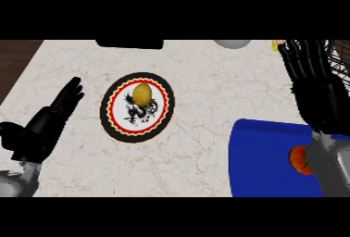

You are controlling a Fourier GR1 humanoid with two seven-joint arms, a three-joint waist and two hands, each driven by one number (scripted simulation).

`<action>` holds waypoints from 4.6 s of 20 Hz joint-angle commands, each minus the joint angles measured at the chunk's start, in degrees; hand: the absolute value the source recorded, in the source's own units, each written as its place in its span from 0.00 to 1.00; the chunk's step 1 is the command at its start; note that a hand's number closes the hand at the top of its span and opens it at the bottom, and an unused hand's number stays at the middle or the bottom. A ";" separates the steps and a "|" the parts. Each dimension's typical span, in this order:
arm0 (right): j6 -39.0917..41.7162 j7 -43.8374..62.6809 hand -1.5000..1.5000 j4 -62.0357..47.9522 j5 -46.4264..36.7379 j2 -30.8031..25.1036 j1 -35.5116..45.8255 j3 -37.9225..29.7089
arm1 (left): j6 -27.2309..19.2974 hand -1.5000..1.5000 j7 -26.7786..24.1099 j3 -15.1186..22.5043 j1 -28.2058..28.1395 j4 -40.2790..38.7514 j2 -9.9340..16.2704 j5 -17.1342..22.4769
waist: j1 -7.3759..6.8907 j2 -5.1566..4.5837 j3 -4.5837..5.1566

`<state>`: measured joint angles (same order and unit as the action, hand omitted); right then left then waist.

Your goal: Pick the tomato from the tray and place it in the tiered basket

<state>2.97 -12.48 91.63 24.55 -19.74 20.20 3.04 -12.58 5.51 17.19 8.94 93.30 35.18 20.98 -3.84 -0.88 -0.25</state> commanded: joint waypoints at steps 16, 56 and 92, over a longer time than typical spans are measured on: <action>-40.72 -2.90 0.00 5.49 -9.77 12.63 -44.55 -20.62 | -10.30 0.50 -3.03 -2.72 -4.75 -5.55 -0.32 -9.87 | 6.52 1.19 0.45; -20.50 85.21 0.00 24.86 -47.03 -10.38 -29.84 4.47 | -2.77 0.50 -2.64 -8.49 1.78 -13.14 -8.67 -17.83 | 3.94 0.85 0.29; -11.13 74.92 0.00 2.65 -58.25 6.19 -18.89 -2.72 | 5.75 0.50 -3.86 -17.42 0.25 -13.34 -15.03 -25.25 | 3.80 0.87 0.25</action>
<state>-10.36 59.16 96.59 -33.06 -14.98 -2.98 1.00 -8.04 2.72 0.60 9.29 81.20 21.26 -3.05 0.06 -0.02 -0.01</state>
